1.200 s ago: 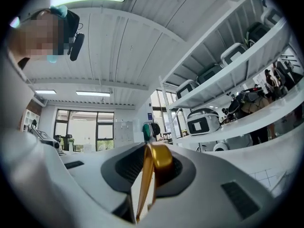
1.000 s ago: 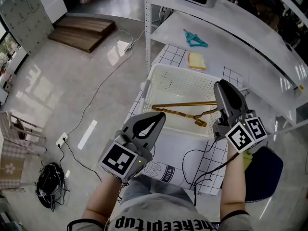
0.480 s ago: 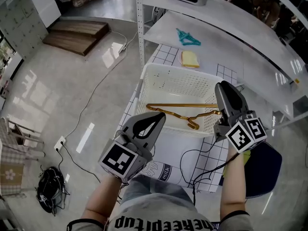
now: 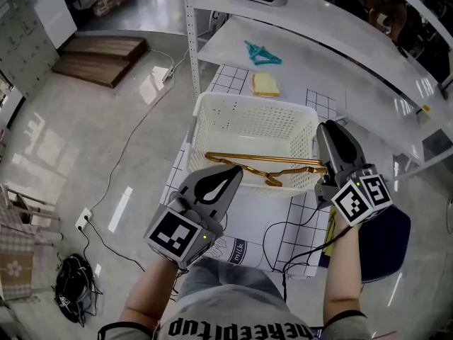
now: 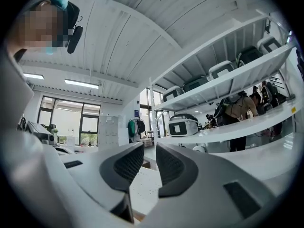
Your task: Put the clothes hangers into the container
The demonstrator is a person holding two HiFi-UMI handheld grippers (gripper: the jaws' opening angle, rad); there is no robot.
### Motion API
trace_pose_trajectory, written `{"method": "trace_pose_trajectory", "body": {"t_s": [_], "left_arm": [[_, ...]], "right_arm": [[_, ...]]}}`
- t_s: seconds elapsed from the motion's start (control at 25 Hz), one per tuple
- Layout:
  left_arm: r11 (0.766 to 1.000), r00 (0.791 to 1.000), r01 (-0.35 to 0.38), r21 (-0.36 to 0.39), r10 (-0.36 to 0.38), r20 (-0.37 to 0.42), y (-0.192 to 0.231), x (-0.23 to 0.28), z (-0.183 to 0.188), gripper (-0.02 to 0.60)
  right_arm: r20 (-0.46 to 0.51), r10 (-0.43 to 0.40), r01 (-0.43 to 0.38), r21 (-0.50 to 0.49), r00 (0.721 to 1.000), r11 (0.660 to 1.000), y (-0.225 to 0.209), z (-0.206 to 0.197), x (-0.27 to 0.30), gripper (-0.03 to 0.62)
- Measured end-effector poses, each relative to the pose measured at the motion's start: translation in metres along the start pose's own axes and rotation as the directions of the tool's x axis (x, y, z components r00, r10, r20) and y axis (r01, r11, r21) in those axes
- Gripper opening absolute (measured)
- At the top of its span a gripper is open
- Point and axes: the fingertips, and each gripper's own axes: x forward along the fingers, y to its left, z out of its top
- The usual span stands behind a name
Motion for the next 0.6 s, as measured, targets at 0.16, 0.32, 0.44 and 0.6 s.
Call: {"method": "trace_pose_trajectory", "body": {"t_s": [0.16, 0.32, 0.44, 0.6], "left_arm": [[1.0, 1.0, 0.023, 0.009, -0.023, 0.01, -0.008, 0.003, 0.002, 0.014], [0.999, 0.999, 0.043, 0.011, -0.043, 0.022, -0.015, 0.005, 0.006, 0.014], [0.998, 0.998, 0.057, -0.008, -0.057, 0.0, -0.02, 0.006, 0.005, 0.014], [0.997, 0.997, 0.078, -0.001, -0.078, 0.006, -0.026, 0.007, 0.007, 0.014]], "right_arm": [[0.003, -0.014, 0.014, -0.008, 1.0, 1.0, -0.002, 0.005, -0.011, 0.106], [-0.002, -0.024, 0.024, -0.007, 1.0, 1.0, -0.001, 0.006, -0.021, 0.106], [-0.007, -0.025, 0.025, -0.007, 1.0, 1.0, 0.001, 0.004, -0.026, 0.104], [-0.01, -0.024, 0.024, -0.003, 1.0, 1.0, 0.007, 0.004, -0.033, 0.1]]}}
